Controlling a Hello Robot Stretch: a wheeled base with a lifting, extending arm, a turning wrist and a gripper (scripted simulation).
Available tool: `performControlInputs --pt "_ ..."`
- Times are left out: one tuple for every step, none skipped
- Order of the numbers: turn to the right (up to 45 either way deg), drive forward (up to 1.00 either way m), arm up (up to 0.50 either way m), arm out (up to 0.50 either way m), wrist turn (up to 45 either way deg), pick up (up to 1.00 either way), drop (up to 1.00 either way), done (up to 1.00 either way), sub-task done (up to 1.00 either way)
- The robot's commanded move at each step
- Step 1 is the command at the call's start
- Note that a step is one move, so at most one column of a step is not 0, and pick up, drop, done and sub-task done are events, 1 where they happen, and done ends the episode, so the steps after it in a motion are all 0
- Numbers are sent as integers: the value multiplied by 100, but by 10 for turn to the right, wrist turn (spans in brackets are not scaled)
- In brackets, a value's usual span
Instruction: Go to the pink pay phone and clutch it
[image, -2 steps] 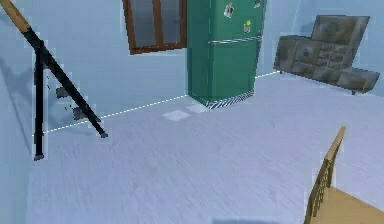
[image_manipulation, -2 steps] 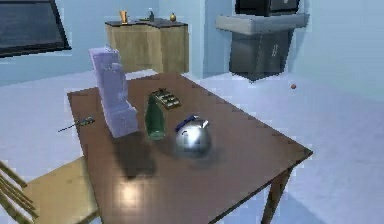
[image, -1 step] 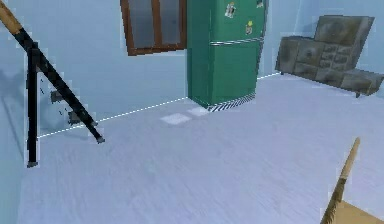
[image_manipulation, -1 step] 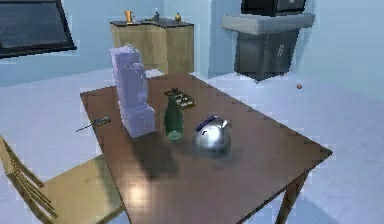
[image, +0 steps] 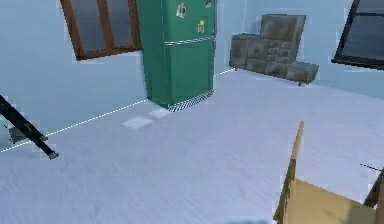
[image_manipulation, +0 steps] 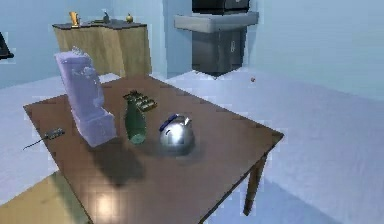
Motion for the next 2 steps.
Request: performControlInputs --pt "0 15 0 0 0 0 0 0 0" --pt "30 0 0 0 0 0 0 0 0"
